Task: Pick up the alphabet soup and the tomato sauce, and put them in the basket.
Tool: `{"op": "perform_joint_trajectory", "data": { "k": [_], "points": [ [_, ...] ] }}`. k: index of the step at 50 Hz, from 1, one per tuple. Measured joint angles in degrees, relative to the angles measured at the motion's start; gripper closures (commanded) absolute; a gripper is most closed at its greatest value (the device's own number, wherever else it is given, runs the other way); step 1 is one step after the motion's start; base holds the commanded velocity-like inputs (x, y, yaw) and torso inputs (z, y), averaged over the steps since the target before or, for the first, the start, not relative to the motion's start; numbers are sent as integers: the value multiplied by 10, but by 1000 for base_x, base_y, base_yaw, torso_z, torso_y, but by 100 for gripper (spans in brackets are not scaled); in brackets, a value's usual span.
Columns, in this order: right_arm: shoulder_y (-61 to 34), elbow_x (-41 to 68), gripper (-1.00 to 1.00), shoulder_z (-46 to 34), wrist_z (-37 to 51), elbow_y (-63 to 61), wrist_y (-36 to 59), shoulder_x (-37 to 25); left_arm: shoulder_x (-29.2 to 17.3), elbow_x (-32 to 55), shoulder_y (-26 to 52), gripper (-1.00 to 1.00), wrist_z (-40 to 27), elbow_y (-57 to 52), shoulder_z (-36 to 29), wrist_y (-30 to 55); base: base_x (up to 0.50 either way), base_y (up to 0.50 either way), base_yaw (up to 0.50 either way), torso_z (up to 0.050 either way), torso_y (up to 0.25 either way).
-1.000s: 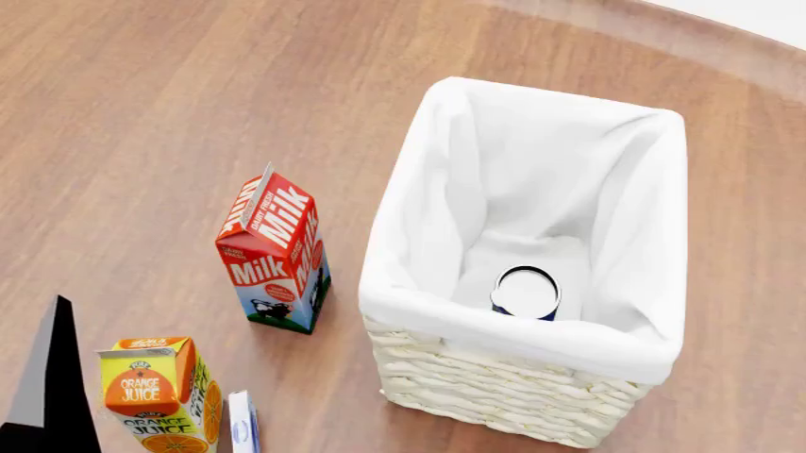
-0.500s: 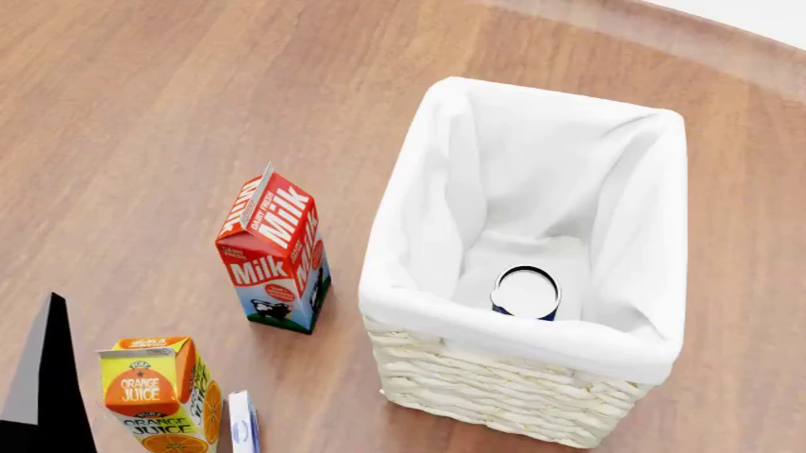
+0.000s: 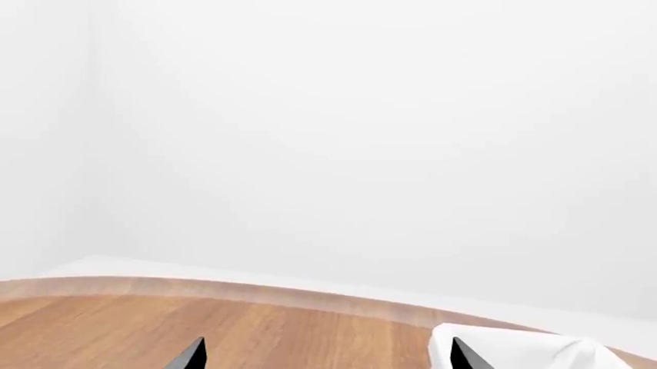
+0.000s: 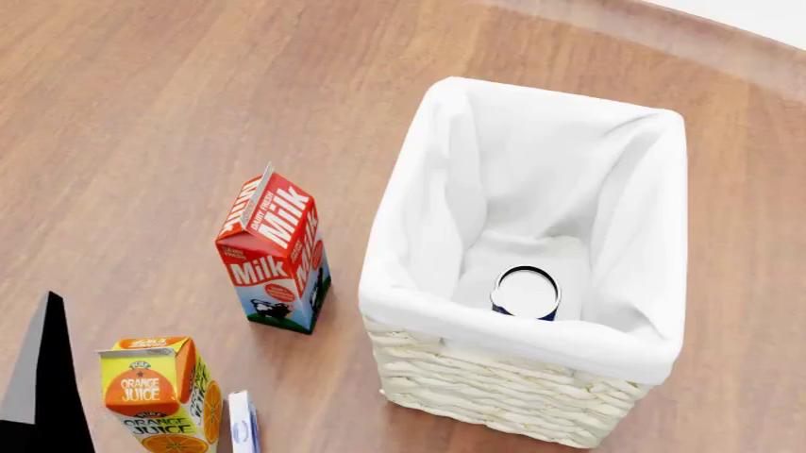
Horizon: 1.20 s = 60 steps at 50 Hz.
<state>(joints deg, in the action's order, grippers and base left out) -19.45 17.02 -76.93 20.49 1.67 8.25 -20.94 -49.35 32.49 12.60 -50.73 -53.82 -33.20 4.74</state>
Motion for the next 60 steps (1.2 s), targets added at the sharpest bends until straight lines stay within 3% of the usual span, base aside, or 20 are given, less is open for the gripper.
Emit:
{"op": "perform_joint_trajectory", "data": {
  "k": [29,60],
  "points": [
    [0,15,100,8,9,-18,5,-9,1,0,3,-100,-1,1,-6,0,0,0,0,0,0],
    [29,36,100,72,111,-214,6,-126,-1,-2,5,-100,-4,-2,-10,1,0,0,0,0,0]
  ]
}}
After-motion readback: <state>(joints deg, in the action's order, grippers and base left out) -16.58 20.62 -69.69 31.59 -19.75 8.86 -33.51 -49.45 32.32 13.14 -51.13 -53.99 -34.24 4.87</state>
